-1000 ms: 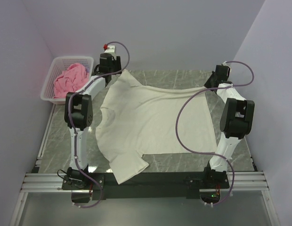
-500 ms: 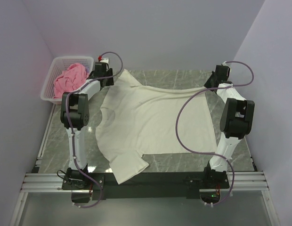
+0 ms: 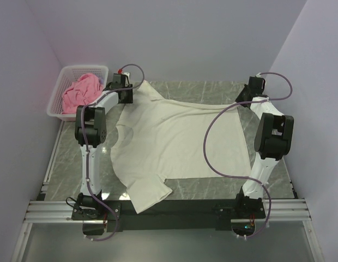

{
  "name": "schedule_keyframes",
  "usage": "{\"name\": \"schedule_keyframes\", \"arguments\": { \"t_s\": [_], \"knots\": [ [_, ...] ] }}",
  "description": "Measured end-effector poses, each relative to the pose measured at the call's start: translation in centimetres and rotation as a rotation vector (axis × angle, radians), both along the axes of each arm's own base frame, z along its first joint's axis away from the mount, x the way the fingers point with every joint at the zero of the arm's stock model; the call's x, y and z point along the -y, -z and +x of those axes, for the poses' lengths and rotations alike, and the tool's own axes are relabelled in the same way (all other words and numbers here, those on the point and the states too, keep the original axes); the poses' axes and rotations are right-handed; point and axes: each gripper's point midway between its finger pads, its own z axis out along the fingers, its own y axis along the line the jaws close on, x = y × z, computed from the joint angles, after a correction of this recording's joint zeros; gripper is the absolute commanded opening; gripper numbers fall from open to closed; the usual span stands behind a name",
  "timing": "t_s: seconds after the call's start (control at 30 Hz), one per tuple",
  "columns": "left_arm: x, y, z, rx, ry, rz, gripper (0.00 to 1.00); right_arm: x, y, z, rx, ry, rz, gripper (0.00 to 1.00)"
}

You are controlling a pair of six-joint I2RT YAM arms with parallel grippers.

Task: Fold and stack the t-shirts
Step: Flatten the tshirt out

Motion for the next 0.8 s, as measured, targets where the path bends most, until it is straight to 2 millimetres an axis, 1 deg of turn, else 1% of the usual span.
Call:
{"name": "schedule_keyframes", "arguments": {
  "t_s": [0.07,0.27,0.33,0.37,0.47,0.5,0.53,0.57,0.7,0.8],
  "knots": [
    [0.1,0.4,-0.1,-0.02,0.004,-0.002,0.48,0.0,0.0,0.0,0.0,-0.001,0.001,0.0],
    [0.3,0.4,0.6,-0.036,0.009,-0.003,0.44,-0.1,0.0,0.0,0.001,-0.005,0.005,0.0],
    [0.3,0.4,0.7,-0.044,0.009,-0.003,0.38,-0.1,0.0,0.0,0.0,-0.006,0.006,0.0],
    [0.3,0.4,0.8,-0.046,0.008,-0.003,0.32,-0.1,0.0,0.0,0.0,-0.006,0.006,0.0],
    [0.4,0.4,1.0,-0.05,0.008,-0.003,0.21,-0.2,0.3,0.0,-0.006,-0.008,0.009,0.0],
    [0.4,0.5,1.0,-0.055,0.01,-0.001,0.09,-0.2,0.6,0.1,-0.009,-0.008,0.01,0.0],
    [0.4,0.5,1.1,-0.054,0.007,-0.004,0.03,-0.2,0.8,0.1,-0.013,-0.01,0.013,0.0],
    [0.4,0.4,1.2,-0.052,0.009,-0.003,0.01,-0.3,1.1,0.1,-0.018,-0.011,0.015,0.0],
    [0.3,0.5,1.3,-0.046,0.008,0.004,0.01,-0.4,2.1,0.4,-0.036,-0.016,0.027,0.0],
    [-0.2,0.4,1.4,-0.03,-0.007,0.008,0.01,-0.5,2.0,1.1,-0.031,-0.02,0.033,0.0]
  ]
}}
